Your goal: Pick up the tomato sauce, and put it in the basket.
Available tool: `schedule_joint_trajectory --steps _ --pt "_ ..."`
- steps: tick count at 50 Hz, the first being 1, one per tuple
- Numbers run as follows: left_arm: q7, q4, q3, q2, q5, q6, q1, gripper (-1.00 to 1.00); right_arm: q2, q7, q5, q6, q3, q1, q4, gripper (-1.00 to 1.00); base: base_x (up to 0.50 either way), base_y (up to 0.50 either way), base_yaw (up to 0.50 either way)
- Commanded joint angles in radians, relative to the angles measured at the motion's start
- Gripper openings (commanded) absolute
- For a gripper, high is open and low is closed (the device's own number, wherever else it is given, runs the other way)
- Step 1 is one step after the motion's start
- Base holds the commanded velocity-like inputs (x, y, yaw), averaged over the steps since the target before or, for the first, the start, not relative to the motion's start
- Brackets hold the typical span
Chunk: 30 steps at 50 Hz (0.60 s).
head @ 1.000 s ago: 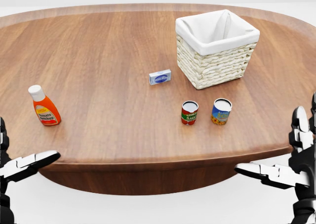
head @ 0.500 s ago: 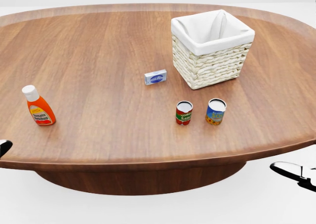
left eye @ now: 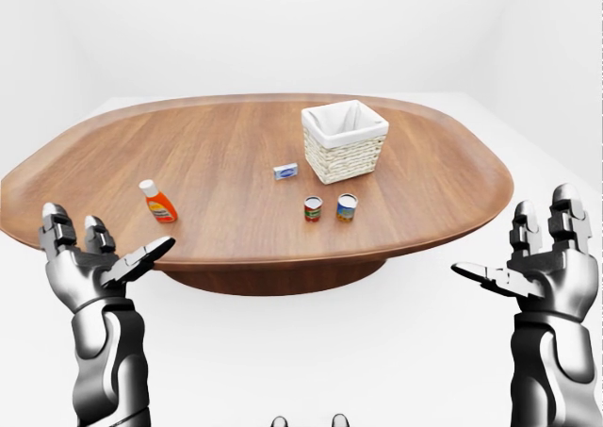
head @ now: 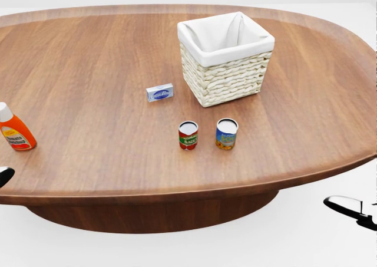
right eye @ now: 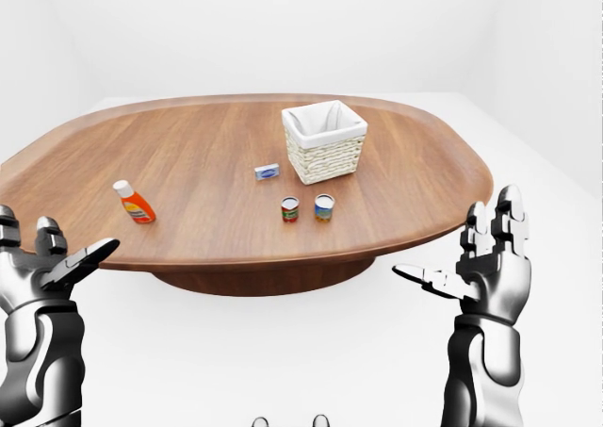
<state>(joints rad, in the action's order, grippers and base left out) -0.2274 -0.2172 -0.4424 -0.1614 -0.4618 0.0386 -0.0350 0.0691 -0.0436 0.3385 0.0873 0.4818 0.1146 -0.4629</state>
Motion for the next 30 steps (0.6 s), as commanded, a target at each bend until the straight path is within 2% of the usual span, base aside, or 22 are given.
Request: schedule_joint_trajectory --steps 1,30 --pt "0.002 0.004 0.006 0.004 0.004 -0.005 0.0 1.0 -0.001 -0.006 0.002 0.0 0.005 0.004 0.0 1.0 0.0 -0.28 0.0" --pt "0.002 -0.002 0.011 0.004 0.007 0.003 -0.001 1.0 0.002 -0.008 -0.002 0.0 0.002 -0.002 0.01 1.0 0.0 -0.28 0.0"
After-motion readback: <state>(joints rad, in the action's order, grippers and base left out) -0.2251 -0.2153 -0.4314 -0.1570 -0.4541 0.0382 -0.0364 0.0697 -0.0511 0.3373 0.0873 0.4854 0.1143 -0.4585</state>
